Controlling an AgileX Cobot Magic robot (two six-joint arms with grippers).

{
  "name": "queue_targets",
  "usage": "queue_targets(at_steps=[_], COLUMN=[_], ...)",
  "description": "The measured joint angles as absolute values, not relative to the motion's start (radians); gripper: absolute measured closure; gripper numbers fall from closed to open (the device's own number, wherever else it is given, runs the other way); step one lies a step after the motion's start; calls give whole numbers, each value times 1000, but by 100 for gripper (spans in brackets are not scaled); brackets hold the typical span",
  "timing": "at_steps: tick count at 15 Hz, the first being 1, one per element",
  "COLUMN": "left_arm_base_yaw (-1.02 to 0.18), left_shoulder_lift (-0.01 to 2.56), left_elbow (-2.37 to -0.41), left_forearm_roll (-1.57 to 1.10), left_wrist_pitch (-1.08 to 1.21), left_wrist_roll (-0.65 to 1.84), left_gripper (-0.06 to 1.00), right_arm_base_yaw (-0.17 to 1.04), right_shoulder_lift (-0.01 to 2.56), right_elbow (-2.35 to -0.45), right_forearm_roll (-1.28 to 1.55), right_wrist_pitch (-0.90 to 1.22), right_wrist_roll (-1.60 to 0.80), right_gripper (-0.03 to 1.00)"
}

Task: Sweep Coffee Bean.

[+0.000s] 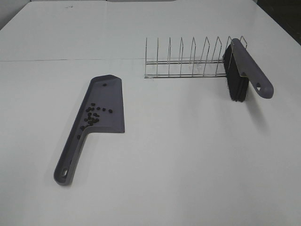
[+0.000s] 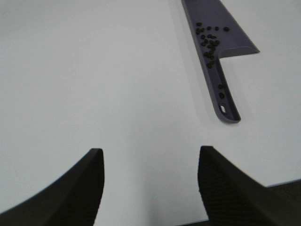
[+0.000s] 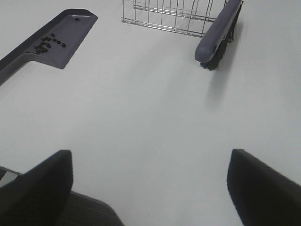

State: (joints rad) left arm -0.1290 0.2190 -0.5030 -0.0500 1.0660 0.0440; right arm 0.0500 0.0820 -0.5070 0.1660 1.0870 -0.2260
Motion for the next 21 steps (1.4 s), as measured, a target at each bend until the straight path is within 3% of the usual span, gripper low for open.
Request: queue_targets(at_steps=[8, 21], left_arm_base_yaw=[-47, -35], left_shoulder_lift=[-2, -6], left_elbow=[-503, -503], left_forearm_roll=[-50, -50], left_wrist_pitch=[1064, 1063], left_wrist_roll=[44, 44], left_gripper=[40, 40], right_arm_base_yaw=[-39, -40], right_shoulder_lift=[82, -4], right_elbow=[-507, -507], right_forearm_roll=[167, 167], right_wrist_pitch=[1086, 1084], right_wrist_roll=[-226, -226], right_gripper=[16, 16])
